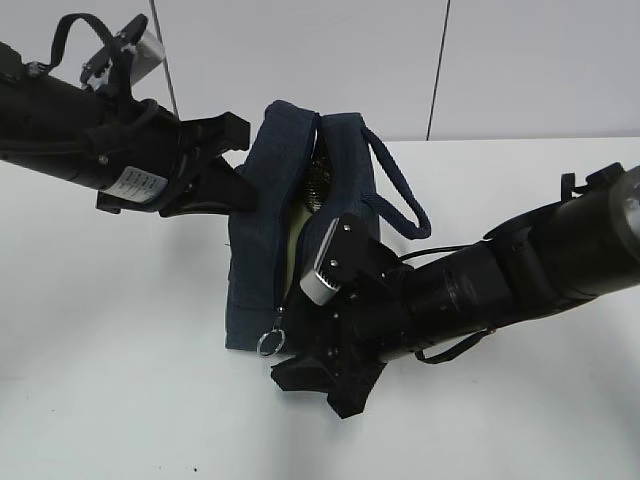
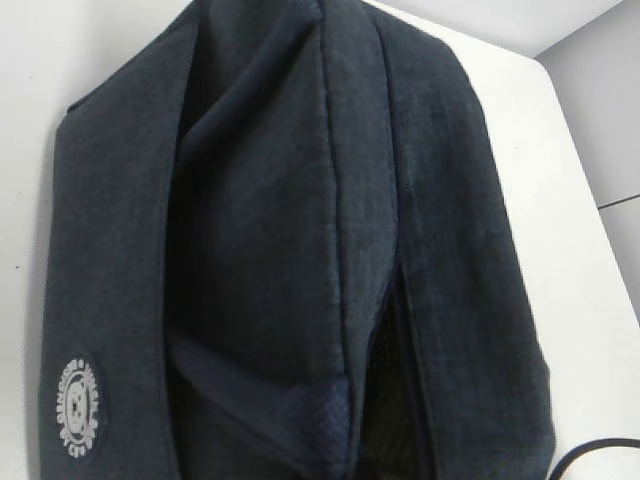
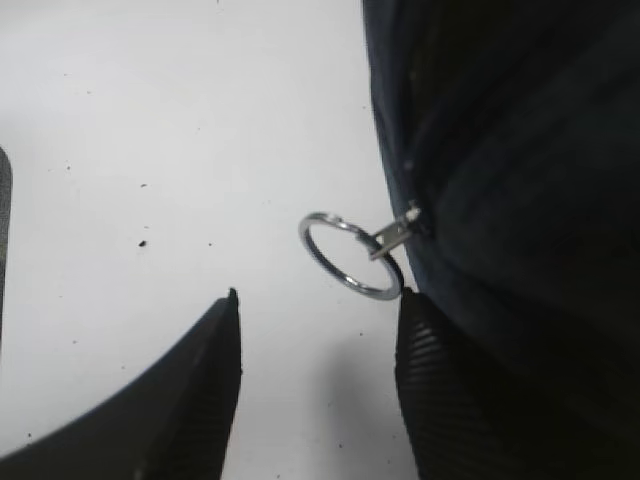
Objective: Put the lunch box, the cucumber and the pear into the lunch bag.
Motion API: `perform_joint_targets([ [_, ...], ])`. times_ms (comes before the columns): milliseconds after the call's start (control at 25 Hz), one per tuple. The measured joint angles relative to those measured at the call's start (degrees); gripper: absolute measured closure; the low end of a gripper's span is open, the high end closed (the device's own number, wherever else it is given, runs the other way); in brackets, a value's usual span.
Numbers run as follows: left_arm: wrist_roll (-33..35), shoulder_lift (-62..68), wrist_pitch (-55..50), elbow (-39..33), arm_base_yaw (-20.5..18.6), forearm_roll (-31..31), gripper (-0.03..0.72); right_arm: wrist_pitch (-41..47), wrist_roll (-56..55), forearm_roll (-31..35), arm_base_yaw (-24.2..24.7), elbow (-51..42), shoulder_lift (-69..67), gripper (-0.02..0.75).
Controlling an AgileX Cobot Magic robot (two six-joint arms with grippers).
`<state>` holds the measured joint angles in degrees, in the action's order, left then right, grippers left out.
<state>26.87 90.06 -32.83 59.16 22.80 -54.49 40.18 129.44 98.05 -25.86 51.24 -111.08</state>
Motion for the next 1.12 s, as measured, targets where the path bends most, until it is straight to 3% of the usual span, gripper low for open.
perform_joint_targets([
  [400,0.0,0.0,0.0,0.0,0.0,0.0,0.703,0.1,-3.1,-4.5,0.0,0.0,0.0,0.402],
  [720,0.0,0.0,-0.1,0.0,0.0,0.0,0.703,-7.3,-5.2,-4.5,0.0,0.0,0.0,0.407],
  [960,0.0,0.0,-0.1,0.0,0.0,0.0,0.703,-7.3,-2.9,-0.4,0.0,0.0,0.0,0.314],
  [1120,0.0,0.0,-0.1,0.0,0.0,0.0,0.703,-6.6,2.7,3.2,0.0,0.0,0.0,0.294],
])
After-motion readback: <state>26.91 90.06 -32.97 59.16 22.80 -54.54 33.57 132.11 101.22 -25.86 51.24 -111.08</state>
